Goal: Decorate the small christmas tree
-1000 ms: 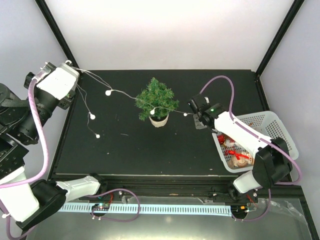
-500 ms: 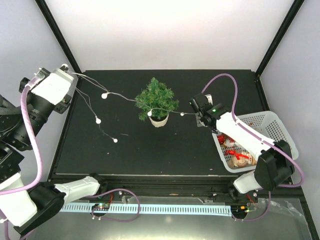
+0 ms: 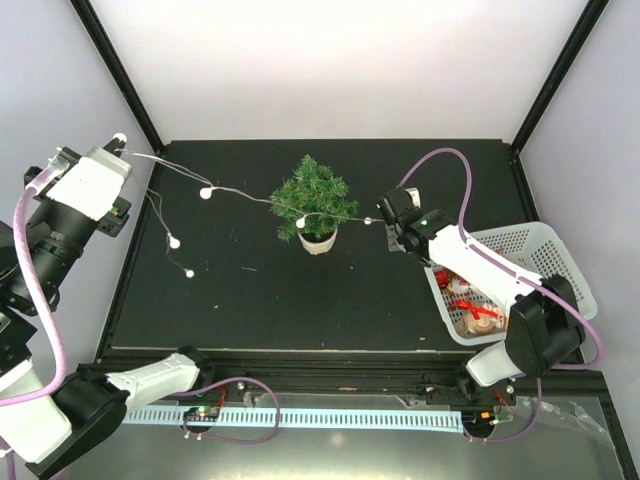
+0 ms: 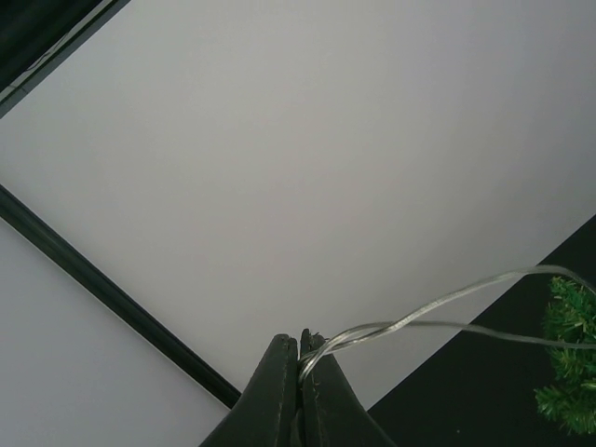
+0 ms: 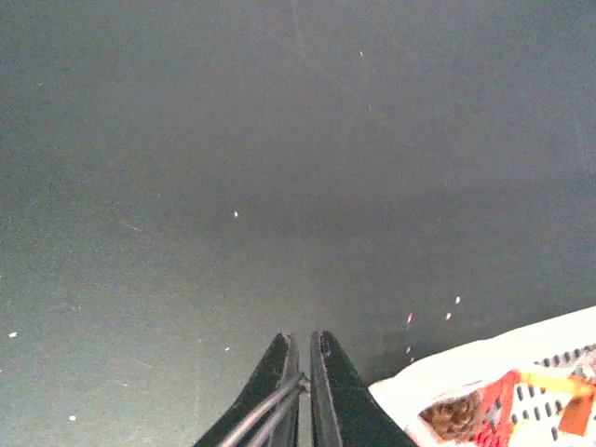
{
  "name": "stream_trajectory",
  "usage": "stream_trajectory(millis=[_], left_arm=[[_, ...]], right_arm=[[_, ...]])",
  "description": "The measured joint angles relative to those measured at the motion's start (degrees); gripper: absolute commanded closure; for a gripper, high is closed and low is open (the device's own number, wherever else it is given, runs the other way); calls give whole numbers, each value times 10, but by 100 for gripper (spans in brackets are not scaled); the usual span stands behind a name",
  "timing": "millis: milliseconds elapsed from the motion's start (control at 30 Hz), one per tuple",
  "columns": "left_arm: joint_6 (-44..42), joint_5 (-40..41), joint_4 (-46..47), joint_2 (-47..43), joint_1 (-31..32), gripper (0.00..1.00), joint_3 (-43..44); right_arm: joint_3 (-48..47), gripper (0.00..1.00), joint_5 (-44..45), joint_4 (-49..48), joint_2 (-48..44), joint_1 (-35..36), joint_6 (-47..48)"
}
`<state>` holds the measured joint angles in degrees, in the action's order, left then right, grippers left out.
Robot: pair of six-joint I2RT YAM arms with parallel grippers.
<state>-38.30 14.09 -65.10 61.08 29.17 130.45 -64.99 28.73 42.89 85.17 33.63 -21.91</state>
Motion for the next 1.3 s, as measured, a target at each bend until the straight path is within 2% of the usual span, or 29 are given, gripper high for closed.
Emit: stream_trajectory(millis=[233, 400, 900, 1300], left_arm=[[9, -9, 0, -4, -6, 98, -3], [9, -8, 0, -5, -7, 99, -21], [-13, 36, 50, -6, -7, 98, -80], [-31, 83, 112, 13, -11, 98, -106]], right_arm=[[2, 99, -4, -20, -36, 0, -3], [-17, 99, 20, 5, -88, -1, -8], [-178, 99, 213, 147, -253, -3, -44], [-348, 99, 253, 200, -278, -3, -47]])
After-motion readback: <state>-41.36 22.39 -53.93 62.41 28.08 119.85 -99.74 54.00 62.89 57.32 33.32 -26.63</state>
